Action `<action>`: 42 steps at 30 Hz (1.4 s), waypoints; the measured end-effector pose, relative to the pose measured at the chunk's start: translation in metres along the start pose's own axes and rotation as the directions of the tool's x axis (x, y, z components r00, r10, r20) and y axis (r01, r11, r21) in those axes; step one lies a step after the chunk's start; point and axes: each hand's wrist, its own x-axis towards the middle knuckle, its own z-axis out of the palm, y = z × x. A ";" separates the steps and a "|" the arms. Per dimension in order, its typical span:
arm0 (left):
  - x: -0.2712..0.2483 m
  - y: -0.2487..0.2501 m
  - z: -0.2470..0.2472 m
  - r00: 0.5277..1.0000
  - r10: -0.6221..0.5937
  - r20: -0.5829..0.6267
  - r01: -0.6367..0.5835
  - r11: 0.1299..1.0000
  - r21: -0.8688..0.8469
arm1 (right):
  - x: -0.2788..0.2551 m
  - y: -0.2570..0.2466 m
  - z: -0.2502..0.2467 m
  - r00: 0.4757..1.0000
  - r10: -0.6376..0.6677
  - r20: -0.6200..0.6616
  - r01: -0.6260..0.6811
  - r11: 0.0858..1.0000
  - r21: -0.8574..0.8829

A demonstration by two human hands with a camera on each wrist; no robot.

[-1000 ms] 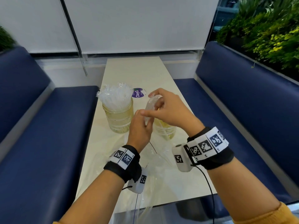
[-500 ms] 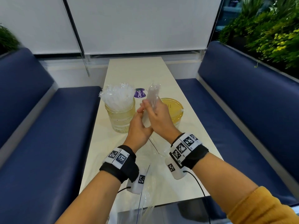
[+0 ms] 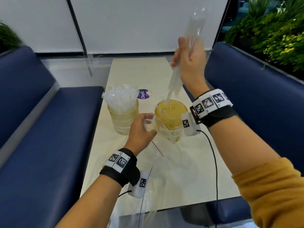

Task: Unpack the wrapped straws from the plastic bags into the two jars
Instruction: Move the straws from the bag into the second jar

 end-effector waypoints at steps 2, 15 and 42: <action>0.001 0.002 0.000 1.000 -0.020 0.011 0.020 0.999 -0.027 | -0.007 0.034 0.001 0.998 0.059 0.037 -0.056 0.995 -0.082; 0.008 0.007 -0.005 1.000 -0.018 0.012 0.019 0.998 -0.062 | -0.067 0.119 -0.007 0.794 0.606 0.052 -0.547 0.748 -0.375; 0.011 0.004 -0.013 0.986 -0.015 0.167 0.032 0.994 -0.101 | -0.137 0.030 0.022 0.285 0.834 0.473 0.301 0.391 -0.870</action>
